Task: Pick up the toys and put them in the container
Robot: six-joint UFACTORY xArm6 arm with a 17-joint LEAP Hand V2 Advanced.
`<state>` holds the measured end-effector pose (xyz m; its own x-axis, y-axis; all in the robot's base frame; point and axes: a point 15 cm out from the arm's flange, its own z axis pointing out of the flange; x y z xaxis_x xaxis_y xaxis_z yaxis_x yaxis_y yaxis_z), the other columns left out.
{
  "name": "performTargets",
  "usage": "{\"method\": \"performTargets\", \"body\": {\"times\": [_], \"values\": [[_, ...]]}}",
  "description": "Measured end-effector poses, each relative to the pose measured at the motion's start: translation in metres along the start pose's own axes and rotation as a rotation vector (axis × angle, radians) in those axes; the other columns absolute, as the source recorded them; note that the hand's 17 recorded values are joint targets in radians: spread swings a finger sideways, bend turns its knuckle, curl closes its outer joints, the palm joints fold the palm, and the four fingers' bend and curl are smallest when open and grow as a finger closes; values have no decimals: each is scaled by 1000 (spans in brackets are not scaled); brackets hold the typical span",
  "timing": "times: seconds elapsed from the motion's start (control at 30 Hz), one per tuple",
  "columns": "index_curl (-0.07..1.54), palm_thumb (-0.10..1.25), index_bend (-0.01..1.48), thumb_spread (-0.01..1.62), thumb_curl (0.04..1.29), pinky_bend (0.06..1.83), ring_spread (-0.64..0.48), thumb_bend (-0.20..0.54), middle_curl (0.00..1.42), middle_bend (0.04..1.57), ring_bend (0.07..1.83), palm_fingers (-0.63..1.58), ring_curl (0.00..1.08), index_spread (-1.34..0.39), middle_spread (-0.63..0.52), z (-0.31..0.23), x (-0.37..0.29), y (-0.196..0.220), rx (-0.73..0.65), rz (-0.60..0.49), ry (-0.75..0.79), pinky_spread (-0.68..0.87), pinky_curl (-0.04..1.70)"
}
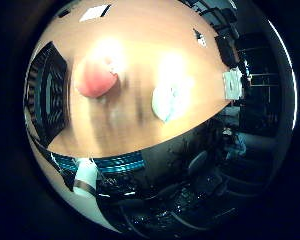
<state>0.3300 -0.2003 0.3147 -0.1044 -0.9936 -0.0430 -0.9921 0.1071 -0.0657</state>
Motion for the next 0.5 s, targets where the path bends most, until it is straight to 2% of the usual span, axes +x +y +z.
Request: {"method": "performTargets", "body": {"times": [0.5], "values": [[301,633,168,1093,294,476,24,-22,367,217,430,304,215,-401,-94,30,15,-17,-24,-37,27,348,173]]}}
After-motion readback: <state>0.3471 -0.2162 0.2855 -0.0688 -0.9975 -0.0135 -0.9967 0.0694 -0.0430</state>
